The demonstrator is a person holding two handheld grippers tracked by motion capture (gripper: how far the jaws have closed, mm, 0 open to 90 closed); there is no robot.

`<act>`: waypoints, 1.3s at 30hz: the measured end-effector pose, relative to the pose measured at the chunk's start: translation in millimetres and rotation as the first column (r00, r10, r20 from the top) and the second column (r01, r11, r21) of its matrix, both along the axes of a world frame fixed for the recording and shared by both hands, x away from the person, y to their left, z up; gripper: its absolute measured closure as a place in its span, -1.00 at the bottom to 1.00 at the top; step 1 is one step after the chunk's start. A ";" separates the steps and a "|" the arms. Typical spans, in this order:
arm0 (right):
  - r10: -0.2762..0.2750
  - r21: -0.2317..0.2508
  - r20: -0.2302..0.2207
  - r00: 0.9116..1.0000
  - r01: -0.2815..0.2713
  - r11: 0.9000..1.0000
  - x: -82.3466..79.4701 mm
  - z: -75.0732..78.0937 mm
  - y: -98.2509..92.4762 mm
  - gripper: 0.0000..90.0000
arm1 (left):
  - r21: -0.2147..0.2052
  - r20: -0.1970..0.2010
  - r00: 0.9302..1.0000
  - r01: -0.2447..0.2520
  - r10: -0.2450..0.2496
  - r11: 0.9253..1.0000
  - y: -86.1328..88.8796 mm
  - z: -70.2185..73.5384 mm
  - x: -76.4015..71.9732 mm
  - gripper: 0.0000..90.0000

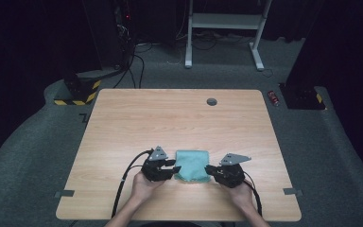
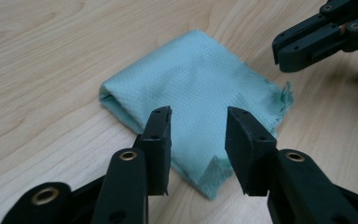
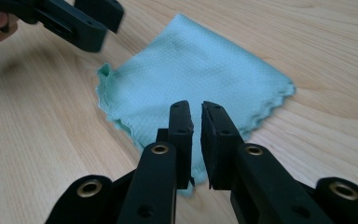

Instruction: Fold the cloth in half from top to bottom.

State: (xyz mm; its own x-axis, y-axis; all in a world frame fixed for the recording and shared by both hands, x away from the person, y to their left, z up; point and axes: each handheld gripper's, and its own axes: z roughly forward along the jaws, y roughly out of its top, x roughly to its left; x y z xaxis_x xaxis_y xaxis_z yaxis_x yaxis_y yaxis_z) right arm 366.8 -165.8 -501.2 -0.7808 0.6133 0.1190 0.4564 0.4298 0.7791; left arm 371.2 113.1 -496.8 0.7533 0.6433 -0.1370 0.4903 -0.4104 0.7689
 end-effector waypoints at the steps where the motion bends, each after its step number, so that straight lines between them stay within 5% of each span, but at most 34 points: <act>1: 0.004 -0.007 -0.010 1.000 -0.004 1.000 1.3 -1.9 5.3 0.82 | 0.013 -0.004 1.000 0.005 -0.005 1.000 -5.1 -2.5 0.6 0.32; 6: 0.016 -0.009 -0.047 0.999 -0.017 1.000 6.6 -10.1 19.0 0.61 | 0.046 -0.019 1.000 0.019 -0.018 0.999 -19.5 -12.3 0.0 0.23; 13: 0.027 -0.072 -0.020 0.999 -0.028 0.997 2.4 -15.2 27.7 0.41 | 0.094 -0.004 1.000 0.013 -0.012 0.995 -10.9 -16.9 -7.5 0.15; 15: 0.026 -0.100 -0.013 1.000 -0.027 0.995 0.1 -17.8 25.8 0.38 | 0.098 -0.015 1.000 0.010 -0.008 0.995 -5.2 -19.8 -9.1 0.13; 29: 0.001 -0.088 0.003 1.000 -0.001 0.996 -8.6 -19.3 -2.6 0.37 | 0.091 -0.016 1.000 -0.024 0.026 0.996 13.1 -19.8 -13.3 0.10; 39: -0.054 0.032 -0.001 0.999 0.054 0.998 19.0 -11.1 5.2 0.72 | -0.056 -0.003 0.997 -0.077 0.077 0.995 1.9 -13.5 17.8 0.08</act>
